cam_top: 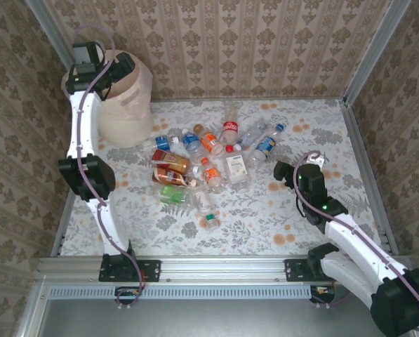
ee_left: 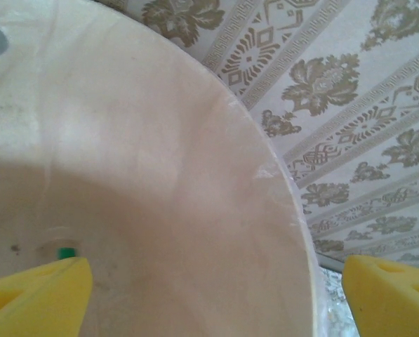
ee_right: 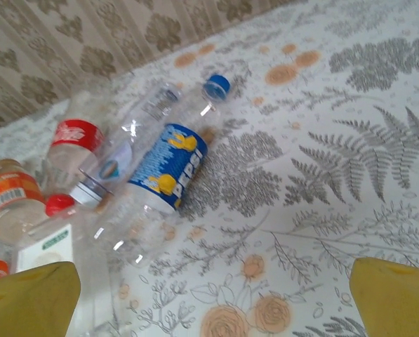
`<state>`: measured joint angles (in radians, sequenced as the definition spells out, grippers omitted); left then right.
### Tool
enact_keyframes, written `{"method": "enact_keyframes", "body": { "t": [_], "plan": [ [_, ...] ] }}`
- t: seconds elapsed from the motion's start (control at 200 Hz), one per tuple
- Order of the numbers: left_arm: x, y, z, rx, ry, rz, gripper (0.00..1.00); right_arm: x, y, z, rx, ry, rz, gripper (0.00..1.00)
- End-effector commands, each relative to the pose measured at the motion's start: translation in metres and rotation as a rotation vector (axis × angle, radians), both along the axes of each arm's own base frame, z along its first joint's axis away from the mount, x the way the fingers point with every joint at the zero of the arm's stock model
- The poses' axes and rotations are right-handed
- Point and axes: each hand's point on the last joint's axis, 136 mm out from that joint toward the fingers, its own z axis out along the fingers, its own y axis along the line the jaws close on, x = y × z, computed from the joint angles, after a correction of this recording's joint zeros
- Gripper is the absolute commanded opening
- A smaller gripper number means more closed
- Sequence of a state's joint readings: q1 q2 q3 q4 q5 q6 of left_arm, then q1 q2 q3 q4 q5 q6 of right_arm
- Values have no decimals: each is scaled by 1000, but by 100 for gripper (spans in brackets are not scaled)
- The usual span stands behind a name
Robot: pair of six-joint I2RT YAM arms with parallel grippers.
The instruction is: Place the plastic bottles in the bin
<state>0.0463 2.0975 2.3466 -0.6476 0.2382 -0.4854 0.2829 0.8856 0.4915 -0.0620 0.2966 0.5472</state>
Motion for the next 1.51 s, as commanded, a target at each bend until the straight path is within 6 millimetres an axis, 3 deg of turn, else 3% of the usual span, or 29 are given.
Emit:
{"method": "enact_keyframes", "body": {
  "t": [0.0, 0.04, 0.26, 0.4, 0.555, 0.67, 0.735, 0.895, 1.135, 1.3, 1.5],
  "plan": [
    [-32, -10, 58, 1, -111, -73, 96, 6, 14, -3, 77, 98, 60, 100],
    [-39, -12, 68, -11, -134, -86, 100, 9, 18, -7, 93, 126, 76, 100],
    [-83, -41, 101, -119, -250, -213, 100, 31, 46, -24, 208, 212, 137, 100],
    [-113, -63, 111, -222, -305, -303, 100, 44, 49, -33, 251, 242, 102, 96],
    [-141, -85, 93, -274, -275, -328, 100, 56, 78, -35, 347, 234, 179, 92],
    [-159, -98, 69, -277, -239, -294, 100, 58, 104, -38, 306, 233, 283, 92],
    [-169, -107, 54, -284, -211, -294, 100, 58, 115, -53, 285, 259, 333, 93],
    [-189, -119, 18, -310, -120, -300, 100, 55, 142, -61, 203, 270, 453, 100],
    [-202, -101, -23, -217, 1, -221, 100, 50, 161, -72, 16, 319, 534, 100],
    [-201, -95, -35, -214, 25, -195, 100, 49, 167, -80, -103, 357, 542, 100],
    [-198, -92, -43, -237, 54, -181, 100, 47, 159, -94, -223, 418, 505, 100]
  ]
}}
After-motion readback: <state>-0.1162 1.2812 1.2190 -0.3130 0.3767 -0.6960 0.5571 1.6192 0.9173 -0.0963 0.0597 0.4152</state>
